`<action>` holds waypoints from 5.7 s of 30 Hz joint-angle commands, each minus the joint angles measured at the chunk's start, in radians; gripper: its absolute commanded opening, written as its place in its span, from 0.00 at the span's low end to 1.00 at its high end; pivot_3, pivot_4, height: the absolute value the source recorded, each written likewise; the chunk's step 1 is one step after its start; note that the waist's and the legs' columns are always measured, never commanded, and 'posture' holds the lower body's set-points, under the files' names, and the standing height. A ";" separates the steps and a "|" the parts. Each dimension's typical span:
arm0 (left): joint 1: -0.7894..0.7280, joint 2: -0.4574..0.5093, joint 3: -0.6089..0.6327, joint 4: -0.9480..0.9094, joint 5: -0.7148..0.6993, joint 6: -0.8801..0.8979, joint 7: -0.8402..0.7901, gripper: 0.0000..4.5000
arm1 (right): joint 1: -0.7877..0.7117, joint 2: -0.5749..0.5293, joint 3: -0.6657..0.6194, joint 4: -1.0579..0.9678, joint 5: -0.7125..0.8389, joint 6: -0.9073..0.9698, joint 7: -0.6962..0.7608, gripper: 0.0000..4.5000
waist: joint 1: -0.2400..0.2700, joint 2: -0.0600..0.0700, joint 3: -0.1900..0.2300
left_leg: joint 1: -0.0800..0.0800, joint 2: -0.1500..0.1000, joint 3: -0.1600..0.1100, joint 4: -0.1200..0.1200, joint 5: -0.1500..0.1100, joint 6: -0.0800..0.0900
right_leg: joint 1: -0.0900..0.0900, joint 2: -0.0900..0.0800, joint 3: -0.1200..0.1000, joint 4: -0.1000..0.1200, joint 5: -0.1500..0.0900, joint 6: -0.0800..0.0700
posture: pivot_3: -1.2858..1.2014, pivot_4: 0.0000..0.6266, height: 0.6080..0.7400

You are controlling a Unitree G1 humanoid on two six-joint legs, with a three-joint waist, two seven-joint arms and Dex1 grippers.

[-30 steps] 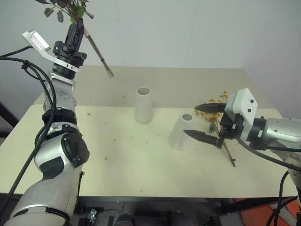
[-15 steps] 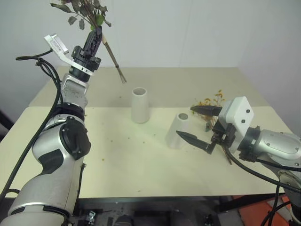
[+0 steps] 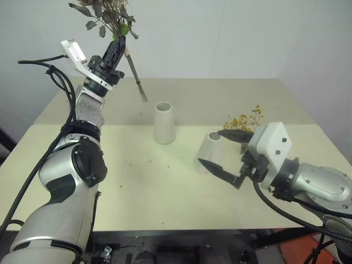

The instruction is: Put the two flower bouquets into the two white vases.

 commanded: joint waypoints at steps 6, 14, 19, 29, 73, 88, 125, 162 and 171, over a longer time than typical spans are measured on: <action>-0.011 -0.027 0.032 -0.007 -0.002 -0.024 0.031 0.02 | 0.019 -0.030 -0.077 -0.070 0.111 0.039 -0.075 1.00 | 0.000 0.000 0.000 | 0.000 0.000 0.000 0.000 0.000 0.000 | 0.000 0.000 0.000 0.000 0.000 0.000 | 0.52 0.24 1.00; -0.007 -0.046 0.016 -0.006 0.033 -0.036 0.052 0.02 | 0.019 -0.061 -0.071 -0.080 0.180 0.034 -0.142 1.00 | -0.001 0.000 0.000 | 0.000 0.000 0.000 0.000 0.000 0.000 | 0.000 0.000 0.000 0.000 0.000 0.000 | 0.52 0.24 1.00; -0.004 -0.057 0.014 -0.006 0.048 -0.045 0.063 0.02 | 0.022 -0.083 -0.047 -0.080 0.216 0.009 -0.195 1.00 | -0.001 0.000 0.000 | 0.000 0.000 0.000 0.000 0.000 0.000 | 0.000 0.000 0.000 0.000 0.000 0.000 | 0.52 0.24 1.00; -0.005 -0.084 0.014 -0.007 0.061 -0.057 0.080 0.02 | 0.046 -0.119 -0.050 -0.080 0.235 -0.022 -0.228 1.00 | -0.001 0.000 0.000 | 0.000 0.000 0.000 0.000 0.000 0.000 | 0.000 0.000 0.000 0.000 0.000 0.000 | 0.52 0.24 1.00; -0.018 -0.144 0.023 -0.011 0.081 -0.160 0.248 0.02 | 0.070 -0.026 0.015 -0.063 0.054 -0.093 -0.145 1.00 | 0.001 0.000 0.000 | 0.001 0.000 0.000 0.000 0.000 0.000 | 0.001 0.000 0.000 0.000 0.000 0.000 | 0.52 0.24 1.00; 0.037 -0.205 -0.024 -0.012 0.120 -0.169 0.241 0.02 | 0.118 -0.059 -0.006 -0.080 0.103 -0.117 -0.182 1.00 | -0.001 0.000 0.000 | 0.001 0.000 0.000 0.000 0.000 0.000 | 0.001 0.000 0.000 0.000 0.000 0.000 | 0.52 0.24 1.00; 0.117 -0.129 -0.118 -0.020 0.173 -0.187 0.070 0.57 | 0.035 0.020 0.042 -0.021 -0.115 -0.113 -0.183 1.00 | -0.001 0.000 0.000 | 0.001 0.000 0.000 0.000 0.000 0.000 | 0.001 0.000 0.000 0.000 0.000 0.000 | 0.52 0.24 1.00; 0.625 0.181 -0.470 -1.164 0.025 0.360 -0.363 1.00 | -0.094 -0.230 0.101 0.640 -0.278 0.150 0.052 1.00 | -0.002 0.000 0.000 | 0.002 0.002 0.001 0.000 0.000 0.000 | 0.001 0.001 0.001 0.001 0.001 -0.001 | 0.52 0.24 1.00; 0.699 0.173 -0.558 -1.381 0.003 0.461 -0.278 1.00 | -0.297 -0.107 0.314 0.986 -0.440 -0.012 0.192 1.00 | -0.025 0.001 0.000 | 0.002 0.002 0.001 0.000 0.000 0.001 | 0.000 0.001 0.002 0.000 0.001 -0.001 | 0.52 0.24 1.00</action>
